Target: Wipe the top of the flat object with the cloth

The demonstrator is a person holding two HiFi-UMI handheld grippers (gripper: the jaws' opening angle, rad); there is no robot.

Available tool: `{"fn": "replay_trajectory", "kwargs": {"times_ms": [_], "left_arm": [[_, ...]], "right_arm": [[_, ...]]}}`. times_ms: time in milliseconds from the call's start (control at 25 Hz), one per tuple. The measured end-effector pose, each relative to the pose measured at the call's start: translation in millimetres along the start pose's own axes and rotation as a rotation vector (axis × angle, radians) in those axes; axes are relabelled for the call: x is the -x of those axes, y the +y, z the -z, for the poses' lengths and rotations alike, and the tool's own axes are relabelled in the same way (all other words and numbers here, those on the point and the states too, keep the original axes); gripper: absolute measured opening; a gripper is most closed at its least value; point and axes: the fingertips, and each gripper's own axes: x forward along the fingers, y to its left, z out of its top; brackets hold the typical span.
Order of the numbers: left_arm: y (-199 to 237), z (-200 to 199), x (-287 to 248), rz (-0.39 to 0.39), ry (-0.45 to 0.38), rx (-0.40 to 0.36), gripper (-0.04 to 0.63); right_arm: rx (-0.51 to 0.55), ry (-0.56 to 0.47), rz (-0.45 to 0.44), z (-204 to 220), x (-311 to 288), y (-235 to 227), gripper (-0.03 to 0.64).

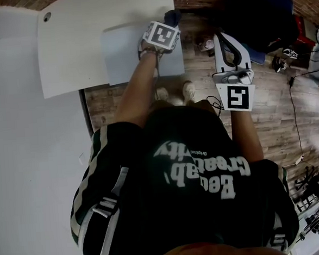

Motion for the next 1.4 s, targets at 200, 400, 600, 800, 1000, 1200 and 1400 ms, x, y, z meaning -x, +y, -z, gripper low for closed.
{"fn": "replay_trajectory", "kwargs": {"times_ms": [200,400,600,800,1000,1200,1400], "left_arm": [[-8,1,1,-0.004,0.005,0.002,0.074],[-19,21,12,0.015,0.045,0.005,0.074],[-45,54,25,0.051,0.07,0.019,0.074],[-79,80,39,0.128,0.09,0.02,0.074],[-108,105,51,0.167,0.103,0.026,0.074],[-124,123,63,0.177,0.094,0.049,0.074],[-130,131,66,0.177,0.091,0.051,0.074]], "right_arm": [[-0.01,0.0,0.015,2,5,-10,-0.009],[-0.016,-0.015,0.008,1,4,-10,-0.009],[-0.014,-0.023,-0.006,1,3,-8,-0.009],[-0.032,-0.03,-0.018,2,4,-8,-0.009],[-0.033,-0.047,-0.041,-1,3,-3,-0.009],[-0.037,-0.054,-0.064,-3,3,5,-0.009],[-0.031,-0.064,-0.088,-8,3,15,-0.009]]}}
